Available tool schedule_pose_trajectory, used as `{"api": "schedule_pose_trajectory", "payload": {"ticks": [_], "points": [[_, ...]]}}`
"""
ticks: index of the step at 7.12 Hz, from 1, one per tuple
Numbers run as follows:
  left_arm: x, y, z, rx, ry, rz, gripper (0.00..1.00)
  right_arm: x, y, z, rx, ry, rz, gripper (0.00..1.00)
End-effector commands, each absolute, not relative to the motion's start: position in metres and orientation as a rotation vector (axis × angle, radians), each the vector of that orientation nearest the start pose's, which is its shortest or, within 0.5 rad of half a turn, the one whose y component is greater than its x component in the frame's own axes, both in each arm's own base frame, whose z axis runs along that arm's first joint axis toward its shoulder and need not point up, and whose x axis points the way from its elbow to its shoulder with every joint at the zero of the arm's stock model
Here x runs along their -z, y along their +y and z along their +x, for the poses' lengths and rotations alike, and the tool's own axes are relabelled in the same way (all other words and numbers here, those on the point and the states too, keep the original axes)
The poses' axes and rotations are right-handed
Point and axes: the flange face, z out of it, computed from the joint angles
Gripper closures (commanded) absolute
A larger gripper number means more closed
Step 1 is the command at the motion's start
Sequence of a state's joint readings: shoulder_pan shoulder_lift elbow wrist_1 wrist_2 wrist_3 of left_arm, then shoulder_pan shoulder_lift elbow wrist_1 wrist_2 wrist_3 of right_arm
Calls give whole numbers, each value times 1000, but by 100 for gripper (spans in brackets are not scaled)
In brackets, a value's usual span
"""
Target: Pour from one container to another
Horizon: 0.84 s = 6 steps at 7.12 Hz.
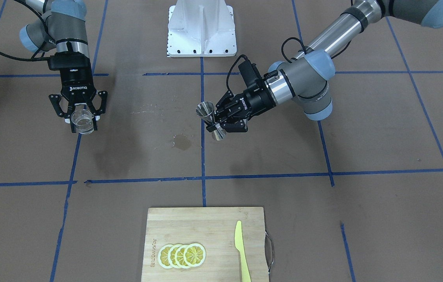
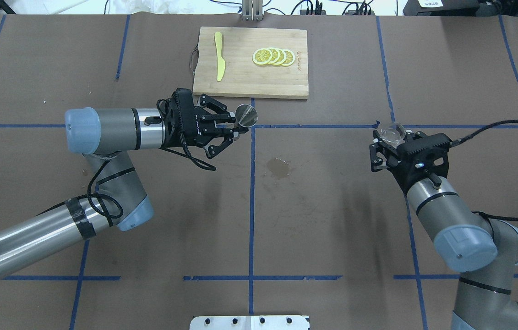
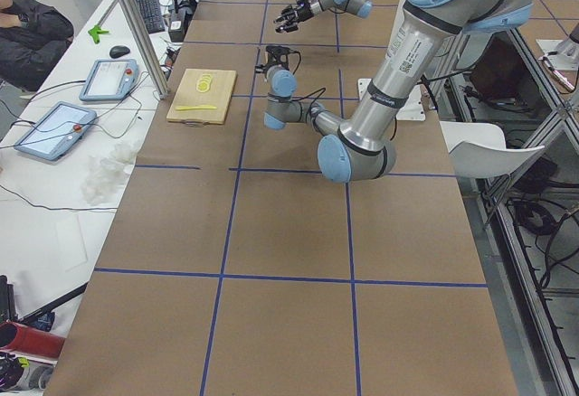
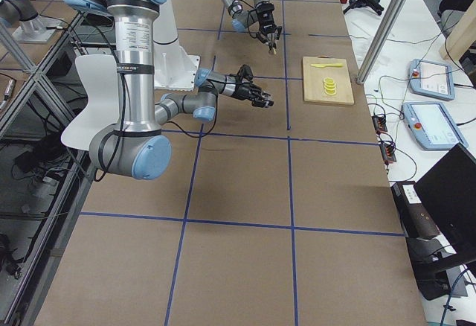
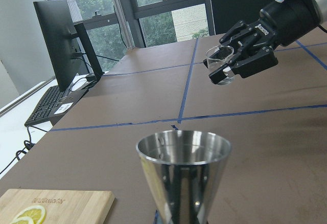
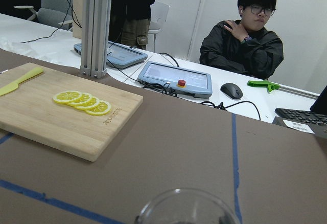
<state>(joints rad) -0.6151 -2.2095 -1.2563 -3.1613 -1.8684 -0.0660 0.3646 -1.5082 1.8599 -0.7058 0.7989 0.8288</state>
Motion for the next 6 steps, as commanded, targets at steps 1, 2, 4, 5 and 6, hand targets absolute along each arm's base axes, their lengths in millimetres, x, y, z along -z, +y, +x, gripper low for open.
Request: {"api": "schedule_pose_trajectory", "payload": {"ticks": [1,2,4,5,6], "points": [[-254,-478,496,-872,1155,1631,100,-280,-398,-427,-151,-643,1171,100],[-255,-478,496,-872,1154,1629,100,-247,-400,-435,-148,-645,1174,100],[-260,-478,496,-845,1185,1586,100,-212,-398,-431,-172,-679,1195,100],[-259,-476,498,-813,1227,1545,100,-210,-397,-430,-172,-684,1196,100],[-260,-476,498,-810,1229,1540,100,-209,-396,-432,-170,-686,1195,100]]}}
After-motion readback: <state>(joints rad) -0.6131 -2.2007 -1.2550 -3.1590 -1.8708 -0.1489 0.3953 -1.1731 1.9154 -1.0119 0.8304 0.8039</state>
